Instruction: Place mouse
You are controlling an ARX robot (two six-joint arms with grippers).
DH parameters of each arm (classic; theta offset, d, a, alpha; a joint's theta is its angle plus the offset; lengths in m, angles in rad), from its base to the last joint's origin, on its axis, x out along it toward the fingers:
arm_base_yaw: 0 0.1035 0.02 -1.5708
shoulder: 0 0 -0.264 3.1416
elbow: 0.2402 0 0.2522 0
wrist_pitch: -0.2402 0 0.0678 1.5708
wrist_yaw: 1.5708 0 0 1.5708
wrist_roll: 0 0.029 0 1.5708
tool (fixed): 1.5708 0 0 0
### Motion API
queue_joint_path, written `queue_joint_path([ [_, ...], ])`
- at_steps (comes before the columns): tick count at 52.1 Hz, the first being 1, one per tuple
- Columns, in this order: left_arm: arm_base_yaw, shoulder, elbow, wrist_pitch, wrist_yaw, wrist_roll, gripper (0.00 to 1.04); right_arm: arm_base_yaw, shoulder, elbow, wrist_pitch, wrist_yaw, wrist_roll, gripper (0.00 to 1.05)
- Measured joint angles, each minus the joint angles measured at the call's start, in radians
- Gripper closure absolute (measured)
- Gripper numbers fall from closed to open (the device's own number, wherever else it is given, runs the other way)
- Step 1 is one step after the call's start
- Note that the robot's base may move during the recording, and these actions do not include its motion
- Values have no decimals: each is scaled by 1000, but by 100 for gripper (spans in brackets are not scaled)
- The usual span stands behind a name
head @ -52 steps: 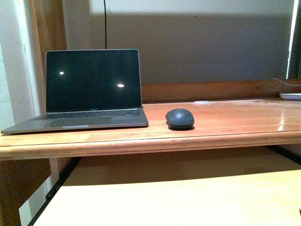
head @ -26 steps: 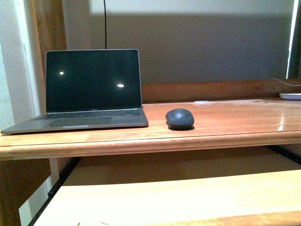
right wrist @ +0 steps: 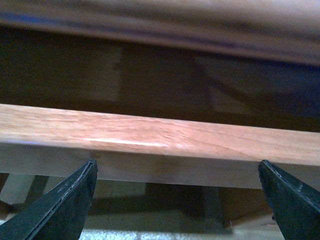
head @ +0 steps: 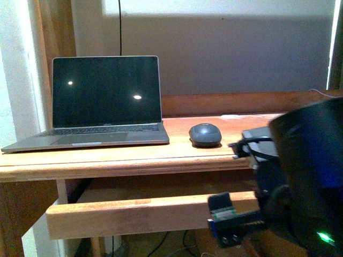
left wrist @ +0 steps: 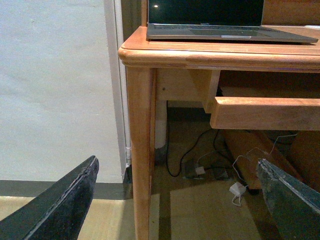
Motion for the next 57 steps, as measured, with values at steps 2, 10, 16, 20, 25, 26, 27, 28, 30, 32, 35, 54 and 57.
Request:
queue_joint_path([
  [2,0,0,0,0,0,0,8,10,35,52,-17,11,-3,7],
  [10,0,0,0,0,0,0,8,38,114,165,-69,51,-6,7],
  [16,0,0,0,0,0,0,8,50,121,177,-82,66,-5,7],
  [20,0,0,0,0,0,0,8,50,116,175,-83,62,-2,7],
  [25,0,0,0,0,0,0,8,45,75,141,-83,41,27,7],
  [26,0,0,0,0,0,0,8,41,54,122,-85,35,40,7],
  [27,0,0,0,0,0,0,8,39,29,103,-89,31,51,7],
  [28,0,0,0,0,0,0,8,35,-14,68,-93,25,65,7],
  [30,0,0,0,0,0,0,8,33,-86,15,-98,15,90,7],
  [32,0,0,0,0,0,0,8,31,-146,-27,-111,7,110,7],
  [35,0,0,0,0,0,0,8,30,-260,-104,-134,-1,142,7],
  [54,0,0,0,0,0,0,8,96,-1027,-518,-516,110,309,7],
  [57,0,0,0,0,0,0,8,129,-1146,-542,-599,153,333,7],
])
